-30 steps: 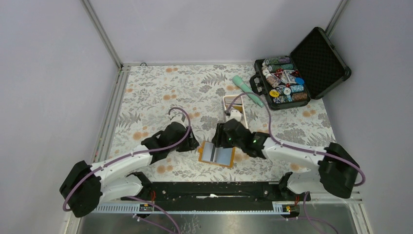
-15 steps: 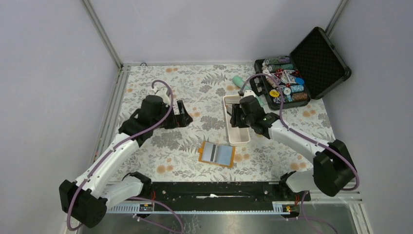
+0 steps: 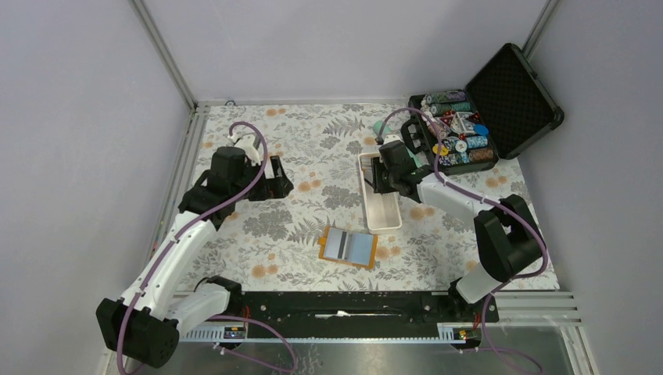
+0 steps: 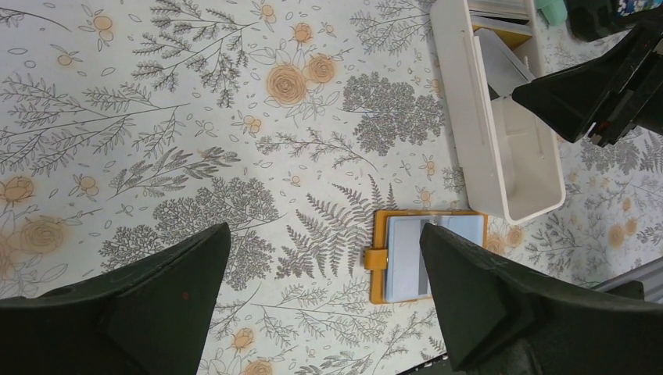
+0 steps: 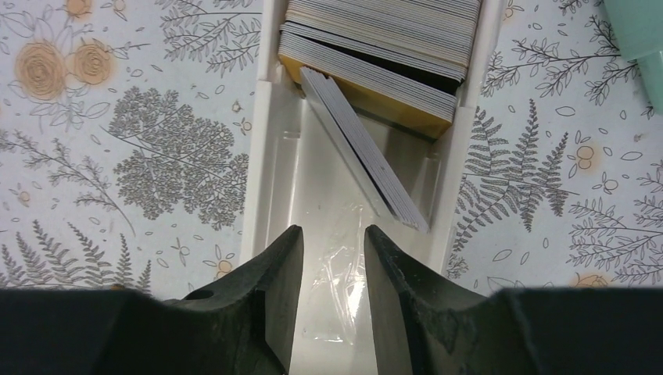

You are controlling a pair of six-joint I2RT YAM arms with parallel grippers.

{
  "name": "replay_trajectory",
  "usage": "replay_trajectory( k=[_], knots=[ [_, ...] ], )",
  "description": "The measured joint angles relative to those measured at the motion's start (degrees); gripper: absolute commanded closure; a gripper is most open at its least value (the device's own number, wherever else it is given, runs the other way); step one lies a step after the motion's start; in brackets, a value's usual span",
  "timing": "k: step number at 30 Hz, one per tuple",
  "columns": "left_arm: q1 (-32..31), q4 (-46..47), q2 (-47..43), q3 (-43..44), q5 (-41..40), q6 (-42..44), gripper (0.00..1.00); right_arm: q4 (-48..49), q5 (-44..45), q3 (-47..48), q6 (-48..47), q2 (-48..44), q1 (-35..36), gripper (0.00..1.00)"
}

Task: Put the credit cards into the card holder
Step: Insert the credit card into the card holder, then pick up the credit card from the storage box.

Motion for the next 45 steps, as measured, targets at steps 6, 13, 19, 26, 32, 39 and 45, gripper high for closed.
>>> replay_trajectory(
  k=[6, 13, 19, 26, 32, 39, 45],
  knots=[
    [0.1, -0.2, -0.1, -0.2, -0.3, 0.4, 0.01, 0.0, 0.0, 0.1, -1.7, 1.1, -1.0, 0.59],
    [0.4, -0.3, -0.1, -0.2, -0.3, 0.4, 0.01, 0.0, 0.3, 0.1, -3.0, 1.9, -1.7, 0.6],
    [0.7, -0.3, -0.1, -0.2, -0.3, 0.4, 0.01, 0.0, 0.4, 0.4, -3.7, 2.7, -1.7, 0.6],
    [1.0, -0.3, -0.1, -0.2, -0.3, 0.4, 0.01, 0.0, 0.5, 0.5, -4.3, 2.9, -1.7, 0.6],
    [1.3, -0.3, -0.1, -0.2, -0.2, 0.4, 0.01, 0.0, 0.5, 0.5, -4.7, 2.9, -1.7, 0.6],
    [1.6, -0.2, -0.4, -0.2, 0.4, 0.3, 0.01, 0.0, 0.5, 0.5, -5.0, 2.9, -1.7, 0.6],
    [1.7, -0.2, -0.9, -0.2, 0.6, 0.3, 0.01, -0.1, 0.5, 0.5, -5.0, 2.9, -1.7, 0.6]
  ],
)
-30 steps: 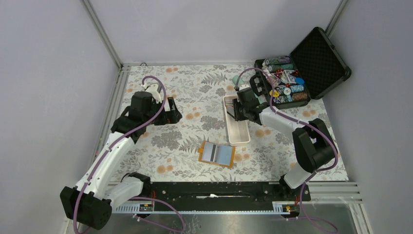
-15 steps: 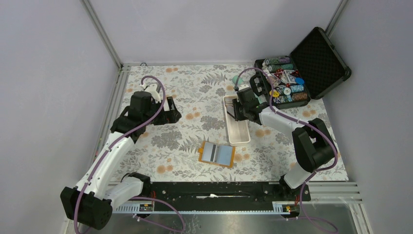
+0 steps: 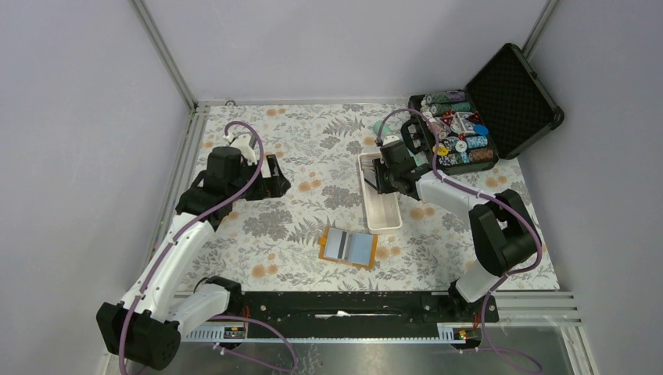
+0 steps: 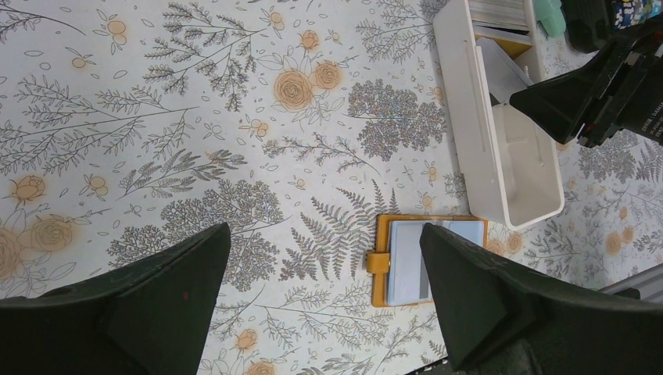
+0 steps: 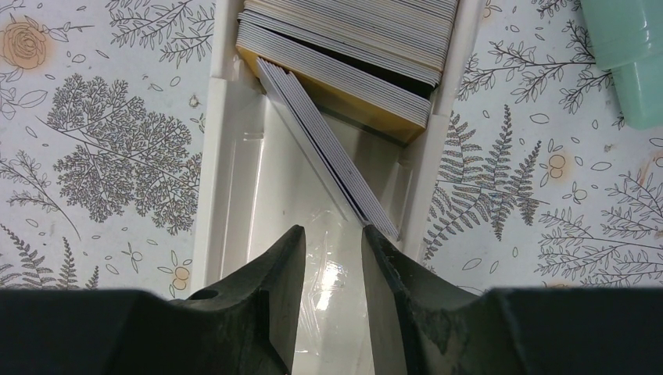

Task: Put the credit cards into the card holder
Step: Pick up the credit card from the storage box.

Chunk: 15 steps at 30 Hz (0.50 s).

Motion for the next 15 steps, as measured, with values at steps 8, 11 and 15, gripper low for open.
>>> replay_trajectory(
  k=[8, 11, 15],
  knots=[
    [0.2, 0.0, 0.0, 0.0, 0.3, 0.0, 0.01, -0.2, 0.0, 0.0, 0.0, 0.0, 0.0, 0.6],
    [0.3, 0.0, 0.0, 0.0, 0.5, 0.0, 0.01, -0.2, 0.1, 0.0, 0.0, 0.0, 0.0, 0.6],
    [0.4, 0.0, 0.0, 0.0, 0.7, 0.0, 0.01, -0.2, 0.3, 0.0, 0.0, 0.0, 0.0, 0.6]
  ],
)
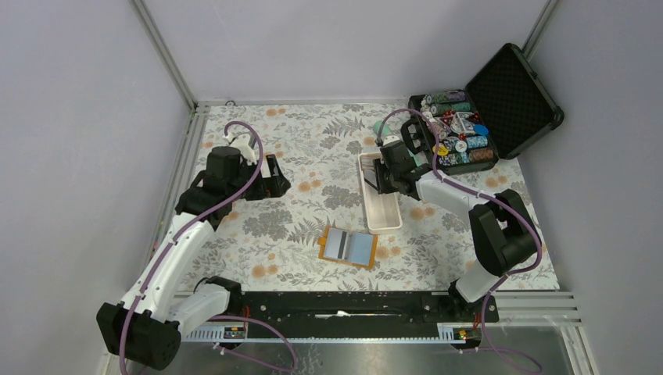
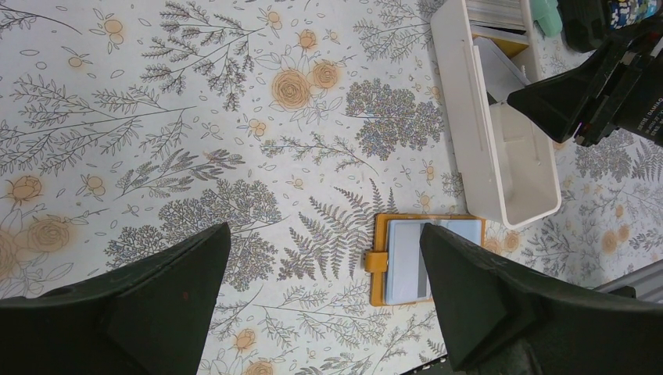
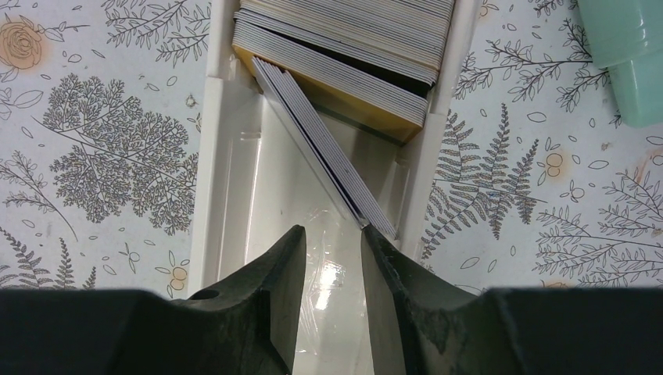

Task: Put the credit cards into the card holder
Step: Pick up the credit card from the storage box.

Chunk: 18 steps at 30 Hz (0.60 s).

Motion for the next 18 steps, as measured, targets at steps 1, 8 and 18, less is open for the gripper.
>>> replay_trajectory(
  k=[1, 8, 18],
  knots=[
    [0.0, 0.0, 0.0, 0.0, 0.0, 0.0, 0.01, 0.0, 0.0, 0.0, 0.0, 0.0, 0.0, 0.61],
    [0.1, 0.0, 0.0, 0.0, 0.4, 0.0, 0.01, 0.0, 0.0, 0.0, 0.0, 0.0, 0.0, 0.61],
    [0.5, 0.0, 0.0, 0.0, 0.7, 0.0, 0.01, 0.4, -1.9, -0.2, -1.2, 0.0, -0.1, 0.62]
  ],
)
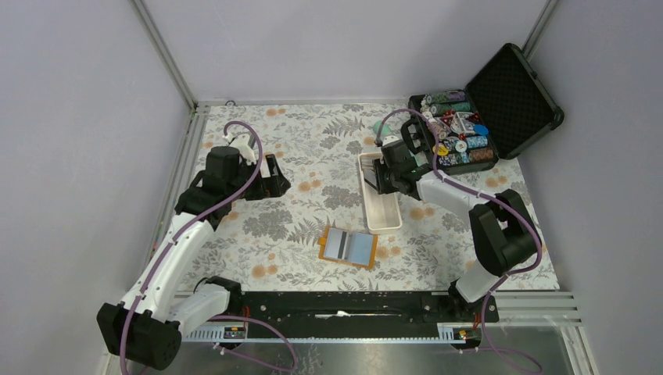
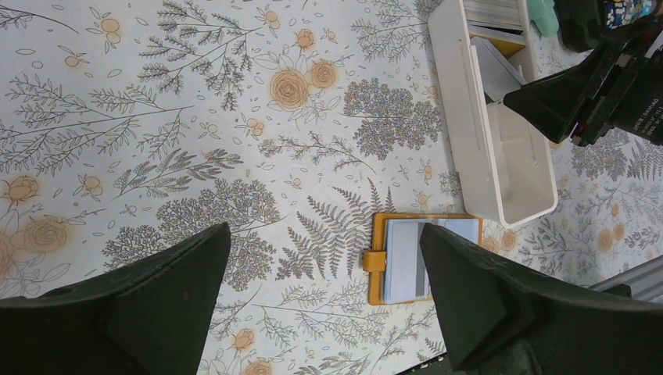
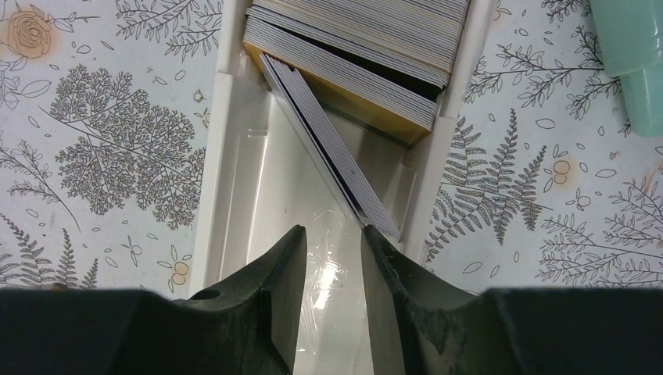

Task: Put the credit cards into the card holder
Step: Pick up the credit card from the storage box.

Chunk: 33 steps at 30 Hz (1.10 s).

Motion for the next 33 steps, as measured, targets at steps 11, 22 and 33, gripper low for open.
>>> replay_trajectory(
  k=[11, 22, 33],
  knots=[
    [0.3, 0.0, 0.0, 0.0, 0.3, 0.0, 0.01, 0.9, -5.2, -1.6, -0.7, -1.5, -0.4, 0.62],
    [0.4, 0.4, 0.0, -0.5, 1.3, -0.2, 0.01, 2.4, -7.4, -3.1, -0.8, -2.4, -0.3, 0.63],
    [0.5, 0.8, 0.0, -1.0, 2.0, -0.4, 0.01, 2.6, -6.0, -3.1, -1.2, -2.4, -0.3, 0.62]
  ],
)
